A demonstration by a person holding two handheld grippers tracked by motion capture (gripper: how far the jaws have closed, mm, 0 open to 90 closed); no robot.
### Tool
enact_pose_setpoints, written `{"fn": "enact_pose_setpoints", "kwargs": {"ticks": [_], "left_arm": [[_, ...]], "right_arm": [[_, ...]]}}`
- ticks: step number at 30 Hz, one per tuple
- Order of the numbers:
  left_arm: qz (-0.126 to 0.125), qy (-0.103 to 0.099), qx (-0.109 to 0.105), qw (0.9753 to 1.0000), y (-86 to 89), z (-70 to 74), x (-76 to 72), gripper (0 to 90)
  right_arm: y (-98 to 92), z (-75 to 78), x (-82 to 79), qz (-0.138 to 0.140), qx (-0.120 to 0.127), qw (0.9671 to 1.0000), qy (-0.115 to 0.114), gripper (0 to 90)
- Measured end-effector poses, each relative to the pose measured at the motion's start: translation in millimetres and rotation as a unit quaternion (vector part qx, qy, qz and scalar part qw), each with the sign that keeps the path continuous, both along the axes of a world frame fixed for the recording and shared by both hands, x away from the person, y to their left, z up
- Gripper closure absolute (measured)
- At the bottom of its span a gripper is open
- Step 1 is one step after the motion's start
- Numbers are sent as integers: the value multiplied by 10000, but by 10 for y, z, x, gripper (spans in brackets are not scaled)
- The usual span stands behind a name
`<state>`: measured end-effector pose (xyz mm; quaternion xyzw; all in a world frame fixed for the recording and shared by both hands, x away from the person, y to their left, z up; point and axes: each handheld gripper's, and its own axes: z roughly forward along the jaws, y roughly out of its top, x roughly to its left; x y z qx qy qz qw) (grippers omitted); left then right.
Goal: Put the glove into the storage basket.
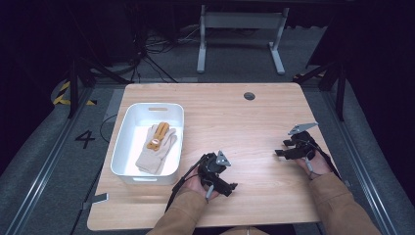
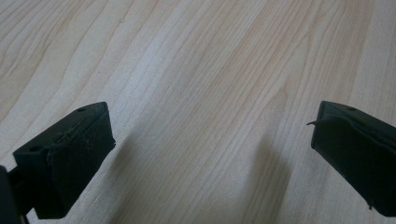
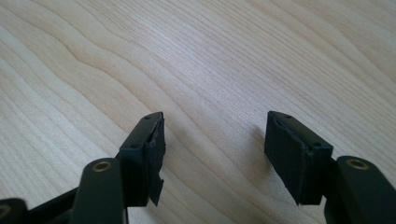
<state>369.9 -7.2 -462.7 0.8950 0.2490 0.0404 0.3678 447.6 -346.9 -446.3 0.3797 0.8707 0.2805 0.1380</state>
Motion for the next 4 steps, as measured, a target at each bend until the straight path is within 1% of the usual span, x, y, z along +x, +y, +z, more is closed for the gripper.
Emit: {"fn": "enact_pose_setpoints", "kwargs": {"ticks": [4], "left_arm": [[8,48,-14,10000,4,-3,9,0]], "right_arm": [[2,3,-1,-3,3,10000,12,386]]}}
